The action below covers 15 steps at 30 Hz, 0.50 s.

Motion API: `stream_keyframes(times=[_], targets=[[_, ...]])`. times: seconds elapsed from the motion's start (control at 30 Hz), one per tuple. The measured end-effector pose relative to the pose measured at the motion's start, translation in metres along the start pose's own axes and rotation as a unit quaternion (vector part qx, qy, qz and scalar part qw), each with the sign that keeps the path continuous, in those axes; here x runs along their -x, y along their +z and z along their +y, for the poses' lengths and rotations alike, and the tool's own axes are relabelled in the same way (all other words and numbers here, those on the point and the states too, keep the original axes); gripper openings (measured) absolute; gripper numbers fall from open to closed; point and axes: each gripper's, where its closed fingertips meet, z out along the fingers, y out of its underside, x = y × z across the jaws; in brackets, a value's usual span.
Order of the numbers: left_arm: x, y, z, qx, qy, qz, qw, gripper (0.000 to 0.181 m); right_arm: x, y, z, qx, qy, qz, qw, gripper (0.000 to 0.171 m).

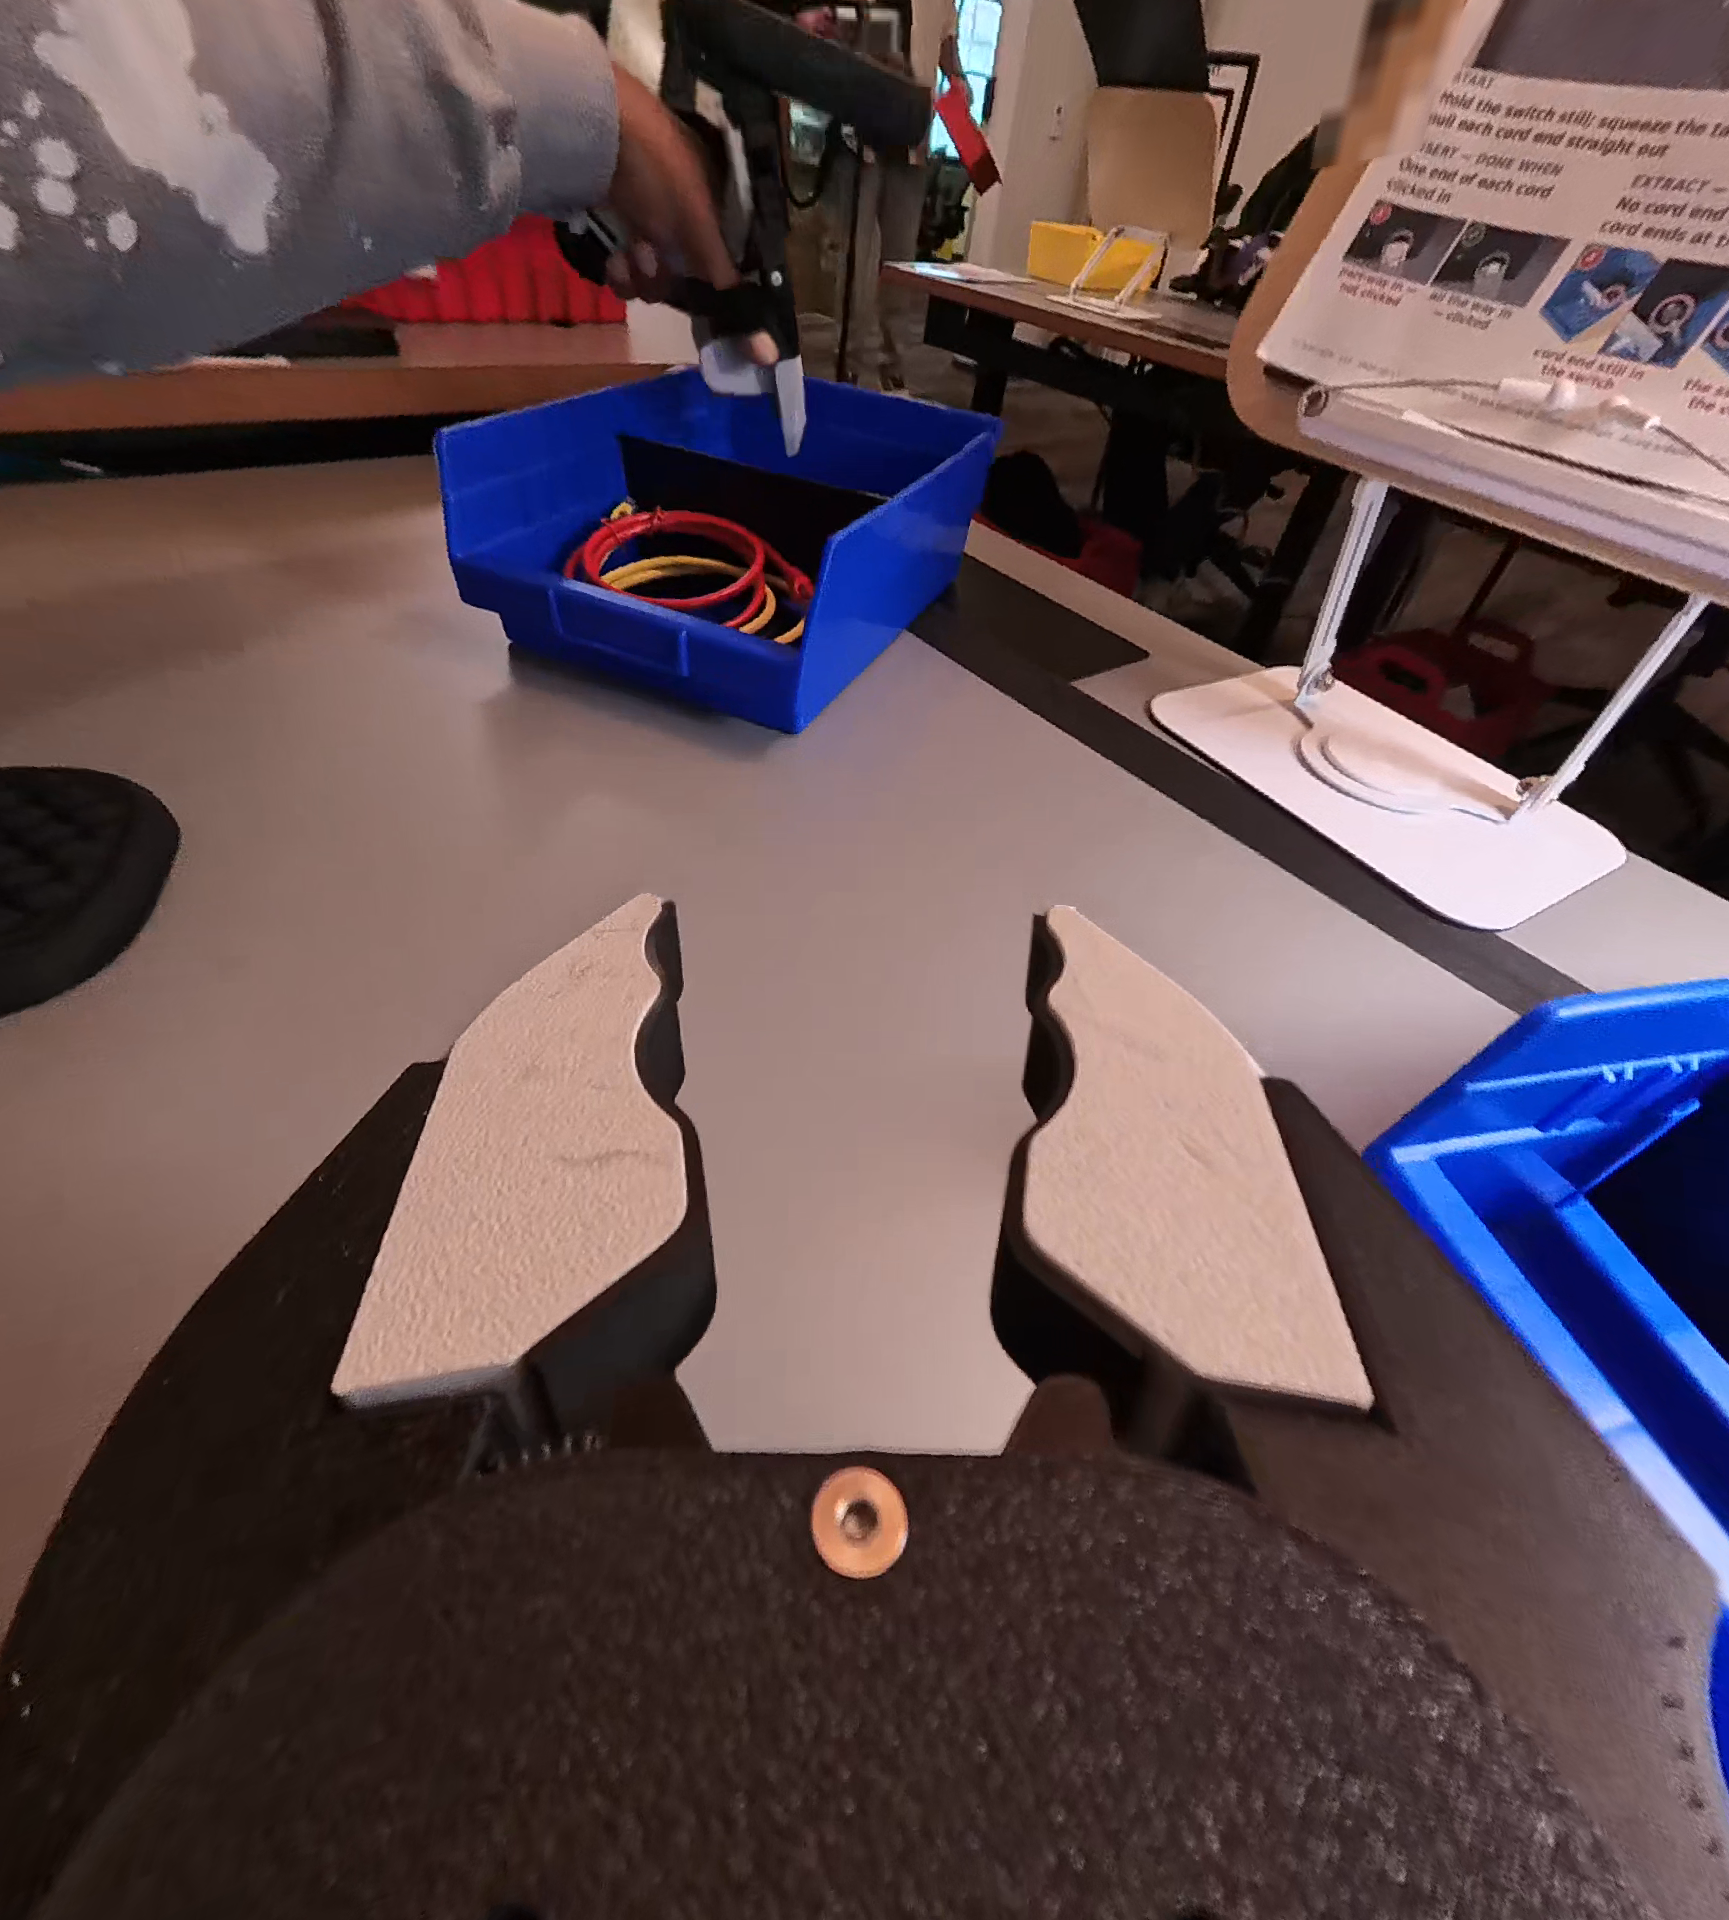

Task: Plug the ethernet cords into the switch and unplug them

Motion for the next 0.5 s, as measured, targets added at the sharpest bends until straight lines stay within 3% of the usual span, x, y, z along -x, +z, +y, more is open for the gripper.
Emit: stream_keyframes(times=[0.17, 0.37, 0.5], targets=[[0.015, 0.038, 0.029, 0.153, 0.023, -0.003, 0.988, 0.067, -0.003, 0.003, 0.020, 0.024, 0.017, -0.013, 0.999, 0.065], [0.022, 0.053, 0.044, 0.225, 0.142, -0.008, 0.964, 0.071, 0.001, 0.011, 0.034, 0.043, 0.037, -0.041, 0.998, 0.066], [0.018, 0.067, 0.050, 0.231, 0.200, -0.008, 0.952, 0.072, 0.000, 0.012, 0.037, 0.046, 0.039, -0.042, 0.997, 0.066]])
